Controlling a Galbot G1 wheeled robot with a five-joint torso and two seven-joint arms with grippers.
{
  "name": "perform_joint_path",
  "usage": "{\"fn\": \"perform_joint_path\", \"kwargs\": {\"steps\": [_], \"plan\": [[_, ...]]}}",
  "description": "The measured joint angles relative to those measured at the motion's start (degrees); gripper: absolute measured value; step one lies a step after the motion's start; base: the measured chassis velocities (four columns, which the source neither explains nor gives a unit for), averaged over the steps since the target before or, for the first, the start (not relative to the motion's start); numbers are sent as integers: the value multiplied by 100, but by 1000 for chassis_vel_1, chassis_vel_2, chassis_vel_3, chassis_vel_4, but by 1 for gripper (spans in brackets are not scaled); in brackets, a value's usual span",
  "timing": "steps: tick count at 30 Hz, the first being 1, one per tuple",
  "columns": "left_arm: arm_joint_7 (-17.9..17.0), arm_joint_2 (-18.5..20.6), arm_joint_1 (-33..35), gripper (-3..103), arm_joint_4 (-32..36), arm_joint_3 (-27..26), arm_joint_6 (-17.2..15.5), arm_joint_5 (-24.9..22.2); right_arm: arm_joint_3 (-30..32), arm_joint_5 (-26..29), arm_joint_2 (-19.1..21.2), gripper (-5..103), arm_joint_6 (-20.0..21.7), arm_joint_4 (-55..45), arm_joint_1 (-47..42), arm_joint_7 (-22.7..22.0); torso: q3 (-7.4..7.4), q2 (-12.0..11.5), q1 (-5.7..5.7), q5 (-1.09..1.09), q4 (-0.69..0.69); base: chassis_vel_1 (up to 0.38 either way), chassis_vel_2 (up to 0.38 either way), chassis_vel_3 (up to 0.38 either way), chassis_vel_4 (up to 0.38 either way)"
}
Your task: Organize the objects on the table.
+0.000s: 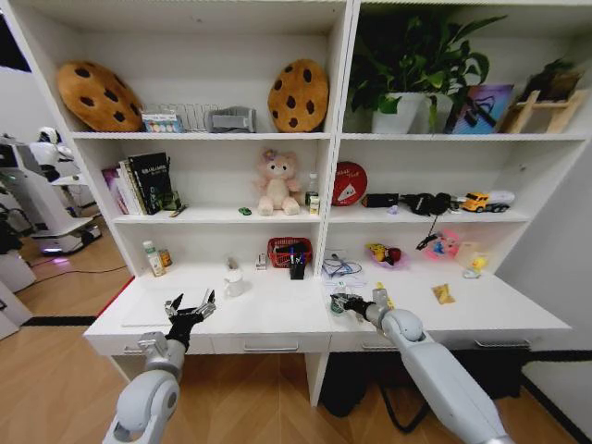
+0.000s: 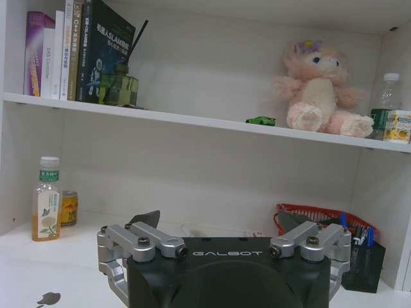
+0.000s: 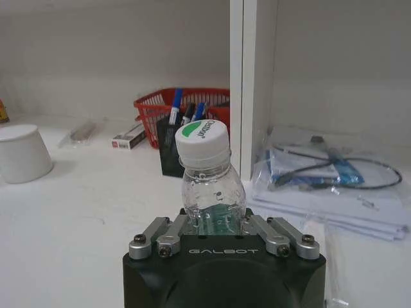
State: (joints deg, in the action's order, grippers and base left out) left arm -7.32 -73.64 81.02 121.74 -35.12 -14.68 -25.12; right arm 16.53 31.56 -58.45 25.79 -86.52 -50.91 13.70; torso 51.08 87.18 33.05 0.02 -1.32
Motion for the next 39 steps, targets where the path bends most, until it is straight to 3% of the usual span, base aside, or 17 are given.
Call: {"fn": "perform_joint_path", "kwargs": {"steps": [8,15,18,27,39], "plan": [[-1,0,0,100,0,0,1,0,218,-96,191,27,-153,-1415,-660,-747,-1,0,-1,-3,0,0,0,0,0],[0,0,0,100,0,0,1,0,441,739,324,27,430,-3584,-2106,-2383,-1,1,-1,-2,0,0,0,0,0],[0,0,0,100,0,0,1,0,489,620,297,27,410,-3857,-2460,-2585,-2,1,-1,-3,-1,0,0,0,0],[0,0,0,100,0,0,0,0,537,95,206,27,54,-3835,-2583,-2678,-1,1,-1,-2,1,0,0,0,0],[0,0,0,100,0,-1,0,0,533,-37,187,27,-69,-3772,-2546,-2559,-1,0,0,-3,1,-15,-16,16,10]]}}
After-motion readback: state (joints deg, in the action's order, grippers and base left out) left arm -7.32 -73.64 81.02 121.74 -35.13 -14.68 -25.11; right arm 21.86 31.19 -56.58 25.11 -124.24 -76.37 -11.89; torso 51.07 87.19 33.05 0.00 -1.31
